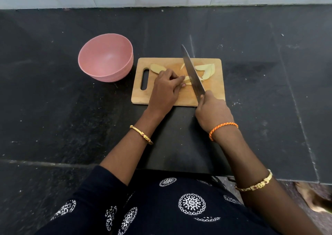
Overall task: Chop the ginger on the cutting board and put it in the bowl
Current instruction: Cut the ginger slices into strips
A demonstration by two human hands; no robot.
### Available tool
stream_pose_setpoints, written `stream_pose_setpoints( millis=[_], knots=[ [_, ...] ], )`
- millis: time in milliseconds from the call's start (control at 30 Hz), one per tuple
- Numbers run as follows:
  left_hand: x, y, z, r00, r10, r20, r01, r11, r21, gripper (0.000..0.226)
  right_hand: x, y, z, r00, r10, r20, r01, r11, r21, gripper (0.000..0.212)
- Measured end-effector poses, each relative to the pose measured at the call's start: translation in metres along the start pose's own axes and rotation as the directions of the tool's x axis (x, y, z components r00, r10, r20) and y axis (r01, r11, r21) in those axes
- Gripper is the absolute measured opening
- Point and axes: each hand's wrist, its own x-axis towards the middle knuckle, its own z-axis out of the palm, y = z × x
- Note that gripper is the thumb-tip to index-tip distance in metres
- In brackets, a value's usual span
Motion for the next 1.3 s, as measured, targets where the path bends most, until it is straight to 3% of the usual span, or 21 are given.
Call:
stream_pose_setpoints(
  millis=[133, 300, 533, 800, 967, 1100, 1300],
  knots=[
    [-0.001, 0.002, 0.002, 1.000, -0.013, -0.029, 0.013, 1.000, 0.009, 0.022, -0.007, -0.007, -0.002, 0.996, 0.031, 0.086, -0.019, 0.991, -0.133, 0.012],
    [-0.001, 0.002, 0.002, 0.998, -0.045, -0.054, 0.045, 0.999, -0.002, 0.021, -0.029, 0.004, -0.007, 0.989, 0.041, 0.146, -0.014, 0.984, -0.178, 0.004],
    [-0.001, 0.002, -0.004, 0.993, -0.102, -0.054, 0.095, 0.989, -0.115, 0.017, -0.040, 0.019, -0.013, 1.000, -0.005, 0.008, 0.005, 1.000, 0.029, 0.021],
    [-0.001, 0.000, -0.005, 0.994, -0.106, -0.037, 0.101, 0.987, -0.125, 0.018, -0.008, 0.004, -0.005, 0.998, -0.049, -0.034, 0.050, 0.998, 0.049, 0.025],
    [-0.001, -0.001, -0.004, 0.995, -0.093, -0.043, 0.087, 0.990, -0.114, 0.019, -0.005, -0.002, 0.000, 0.999, -0.034, -0.013, 0.034, 0.999, -0.041, 0.025],
    [-0.001, -0.001, -0.003, 0.995, -0.088, -0.053, 0.082, 0.991, -0.110, 0.019, -0.005, -0.009, 0.003, 0.998, 0.016, 0.059, -0.006, 0.988, -0.154, 0.003],
    [-0.001, -0.001, -0.005, 0.993, -0.092, -0.073, 0.085, 0.992, -0.094, 0.019, -0.021, -0.003, 0.005, 0.992, 0.030, 0.123, -0.009, 0.985, -0.171, 0.004]
  ],
)
